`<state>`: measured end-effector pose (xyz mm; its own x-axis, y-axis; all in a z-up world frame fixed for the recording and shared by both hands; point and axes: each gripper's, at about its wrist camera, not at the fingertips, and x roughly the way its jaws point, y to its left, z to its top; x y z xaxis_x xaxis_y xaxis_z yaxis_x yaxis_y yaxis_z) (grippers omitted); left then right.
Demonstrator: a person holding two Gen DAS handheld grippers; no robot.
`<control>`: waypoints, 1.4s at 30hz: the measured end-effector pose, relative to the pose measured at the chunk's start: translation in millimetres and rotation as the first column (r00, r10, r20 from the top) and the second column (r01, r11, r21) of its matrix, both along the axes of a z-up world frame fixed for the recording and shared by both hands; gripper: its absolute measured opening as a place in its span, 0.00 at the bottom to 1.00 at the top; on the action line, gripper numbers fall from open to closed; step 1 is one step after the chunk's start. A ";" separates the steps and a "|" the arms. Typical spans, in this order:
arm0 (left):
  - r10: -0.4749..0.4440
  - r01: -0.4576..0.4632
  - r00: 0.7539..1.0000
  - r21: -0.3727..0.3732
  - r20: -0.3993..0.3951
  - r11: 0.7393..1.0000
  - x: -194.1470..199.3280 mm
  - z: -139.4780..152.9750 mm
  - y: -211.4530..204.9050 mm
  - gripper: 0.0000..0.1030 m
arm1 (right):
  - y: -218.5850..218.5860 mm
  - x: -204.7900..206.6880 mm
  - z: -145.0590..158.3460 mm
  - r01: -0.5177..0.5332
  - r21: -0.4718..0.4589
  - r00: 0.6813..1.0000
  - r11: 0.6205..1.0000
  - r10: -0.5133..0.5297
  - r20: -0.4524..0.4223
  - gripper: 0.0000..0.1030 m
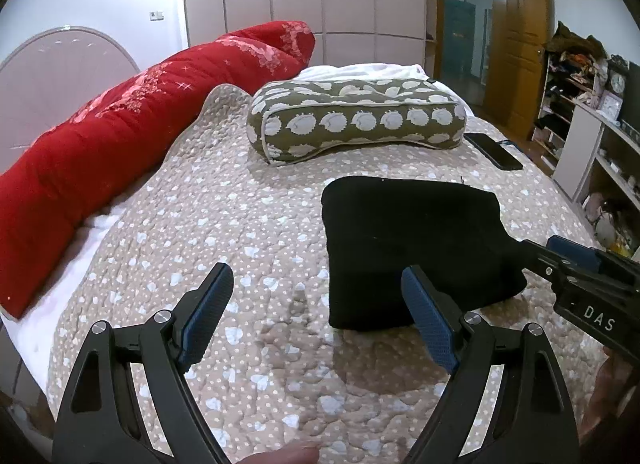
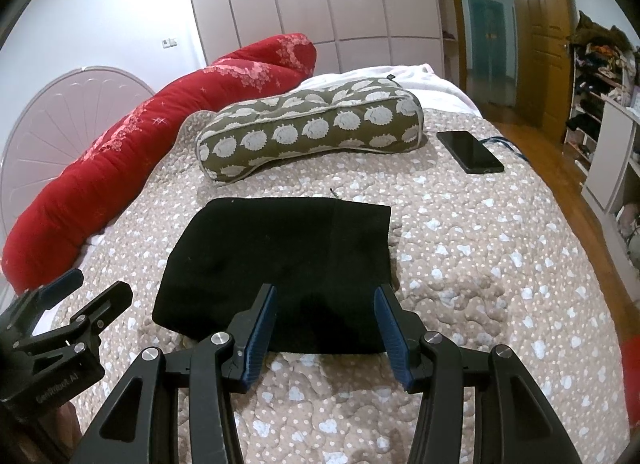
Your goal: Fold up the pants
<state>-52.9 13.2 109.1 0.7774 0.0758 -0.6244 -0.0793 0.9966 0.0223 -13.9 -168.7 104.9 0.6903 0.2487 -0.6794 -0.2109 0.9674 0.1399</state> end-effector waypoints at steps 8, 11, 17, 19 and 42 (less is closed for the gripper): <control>0.005 -0.005 1.000 -0.001 -0.009 1.000 2.2 -2.1 -0.3 0.84 | -1.6 -0.1 -2.1 0.004 0.003 1.000 1.000 -0.004 -0.007 0.47; 0.007 -0.007 1.000 -0.002 -0.008 1.000 2.9 -2.9 0.4 0.84 | -4.0 0.7 -3.4 0.007 0.008 1.000 1.000 -0.007 -0.012 0.47; 0.004 -0.004 1.000 -0.007 -0.010 1.000 3.3 -3.8 1.1 0.84 | -5.1 3.4 -7.2 0.008 0.003 1.000 1.000 -0.008 -0.024 0.47; 0.002 -0.003 1.000 -0.011 -0.012 1.000 4.1 -4.9 1.4 0.84 | -4.6 3.8 -7.9 0.009 0.002 1.000 1.000 -0.009 -0.027 0.47; -0.009 0.008 1.000 -0.021 -0.027 1.000 5.5 -9.6 -0.6 0.84 | -1.5 5.6 -10.6 0.001 0.001 0.999 1.000 -0.001 -0.037 0.47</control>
<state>-47.4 12.6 99.5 0.7610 0.0560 -0.6463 -0.0705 0.9975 0.0034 -8.3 -170.2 94.3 0.6649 0.2483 -0.7044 -0.2042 0.9676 0.1483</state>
